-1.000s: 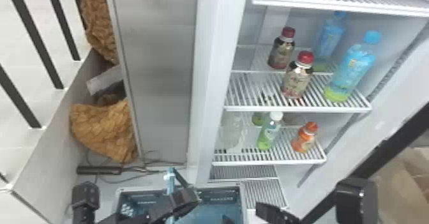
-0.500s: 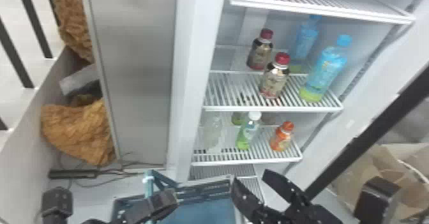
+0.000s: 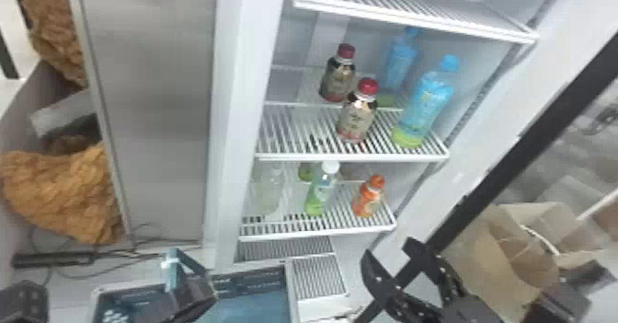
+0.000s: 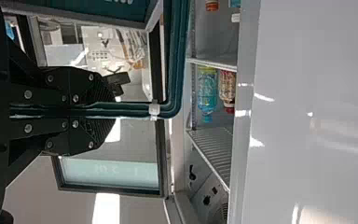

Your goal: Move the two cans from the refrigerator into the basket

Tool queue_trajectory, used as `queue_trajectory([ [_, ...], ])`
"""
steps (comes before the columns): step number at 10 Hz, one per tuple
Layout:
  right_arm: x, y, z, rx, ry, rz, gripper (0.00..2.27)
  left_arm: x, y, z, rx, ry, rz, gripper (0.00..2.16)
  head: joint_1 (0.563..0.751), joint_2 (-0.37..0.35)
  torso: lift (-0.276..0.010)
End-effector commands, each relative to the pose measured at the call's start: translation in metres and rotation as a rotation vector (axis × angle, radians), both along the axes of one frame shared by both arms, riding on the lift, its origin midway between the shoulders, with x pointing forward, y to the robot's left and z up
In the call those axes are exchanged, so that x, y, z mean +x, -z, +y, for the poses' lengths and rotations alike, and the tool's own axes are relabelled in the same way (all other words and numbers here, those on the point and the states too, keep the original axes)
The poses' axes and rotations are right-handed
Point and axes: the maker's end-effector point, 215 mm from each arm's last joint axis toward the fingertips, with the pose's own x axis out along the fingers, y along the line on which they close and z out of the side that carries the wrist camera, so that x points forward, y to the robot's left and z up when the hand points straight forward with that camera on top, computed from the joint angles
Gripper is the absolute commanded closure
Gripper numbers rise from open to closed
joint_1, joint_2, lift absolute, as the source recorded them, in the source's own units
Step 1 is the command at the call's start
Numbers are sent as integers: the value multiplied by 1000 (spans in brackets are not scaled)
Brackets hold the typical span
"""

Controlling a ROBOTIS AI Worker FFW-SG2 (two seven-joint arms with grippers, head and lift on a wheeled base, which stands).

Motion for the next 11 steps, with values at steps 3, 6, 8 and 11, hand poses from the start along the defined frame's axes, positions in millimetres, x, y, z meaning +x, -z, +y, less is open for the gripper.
queue_trajectory([
  [3, -16, 21, -25, 10, 34, -40, 392, 1, 0, 1, -3, -4, 1, 1191, 695, -350, -31],
  [6, -38, 17, -47, -37, 74, -74, 392, 2, -1, 2, -5, -9, 0, 1191, 695, -350, -31],
  [8, -44, 15, -47, -55, 74, -66, 392, 0, 0, 1, -7, -9, 5, 1191, 695, -350, -31],
  [11, -44, 17, -47, -55, 78, -62, 387, 0, -1, 1, -6, -9, 2, 1191, 695, -350, -31],
])
